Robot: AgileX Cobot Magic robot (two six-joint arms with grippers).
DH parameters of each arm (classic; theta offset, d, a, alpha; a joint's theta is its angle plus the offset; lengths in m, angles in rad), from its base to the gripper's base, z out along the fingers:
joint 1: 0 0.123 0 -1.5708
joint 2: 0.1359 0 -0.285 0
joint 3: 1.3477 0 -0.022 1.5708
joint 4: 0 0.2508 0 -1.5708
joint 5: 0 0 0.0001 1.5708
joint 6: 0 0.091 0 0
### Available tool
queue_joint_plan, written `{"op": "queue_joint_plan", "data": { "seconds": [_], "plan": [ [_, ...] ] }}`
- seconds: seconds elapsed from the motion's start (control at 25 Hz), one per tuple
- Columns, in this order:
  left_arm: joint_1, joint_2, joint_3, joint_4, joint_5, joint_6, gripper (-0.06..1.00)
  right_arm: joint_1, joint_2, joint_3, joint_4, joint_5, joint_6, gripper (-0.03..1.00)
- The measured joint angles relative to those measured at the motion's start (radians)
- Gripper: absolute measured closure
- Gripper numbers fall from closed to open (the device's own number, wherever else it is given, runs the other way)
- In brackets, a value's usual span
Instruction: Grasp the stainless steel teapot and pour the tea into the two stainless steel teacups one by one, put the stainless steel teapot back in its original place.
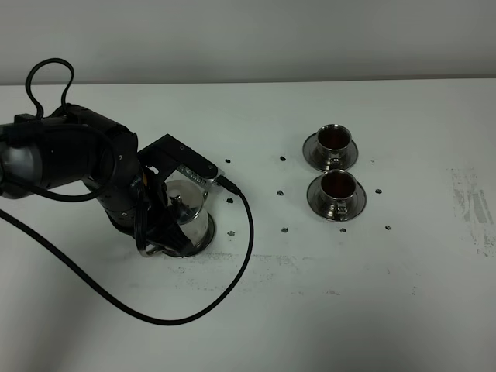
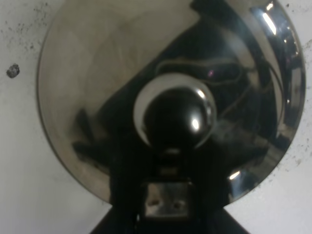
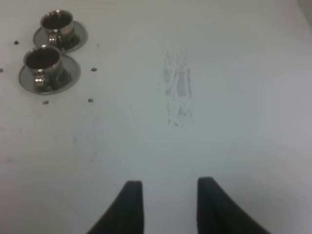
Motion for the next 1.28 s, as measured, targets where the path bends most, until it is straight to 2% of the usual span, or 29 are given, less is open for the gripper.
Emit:
{"op": "queue_joint_plan", "data": {
  "seconds": [0.36, 0.48, 0.64, 0.76, 1.0, 1.28],
  "plan": [
    [0.000, 0.000, 0.000, -0.023, 0.001, 0.000, 0.73, 0.000, 0.000, 0.000, 0.000, 0.000, 0.000, 0.68],
    [0.000, 0.000, 0.000, -0.025, 0.004, 0.000, 0.60, 0.000, 0.000, 0.000, 0.000, 0.000, 0.000, 0.68],
    [0.000, -0.016, 0.000, -0.026, 0.017, 0.000, 0.37, 0.000, 0.000, 0.000, 0.000, 0.000, 0.000, 0.68],
    [0.001, -0.066, 0.000, -0.029, 0.037, -0.001, 0.28, 0.000, 0.000, 0.000, 0.000, 0.000, 0.000, 0.68],
    [0.001, -0.315, 0.000, -0.113, 0.048, -0.001, 0.26, 0.000, 0.000, 0.000, 0.000, 0.000, 0.000, 0.68],
    [0.002, -0.640, 0.000, -0.122, 0.040, -0.001, 0.26, 0.000, 0.000, 0.000, 0.000, 0.000, 0.000, 0.68]
  ]
}}
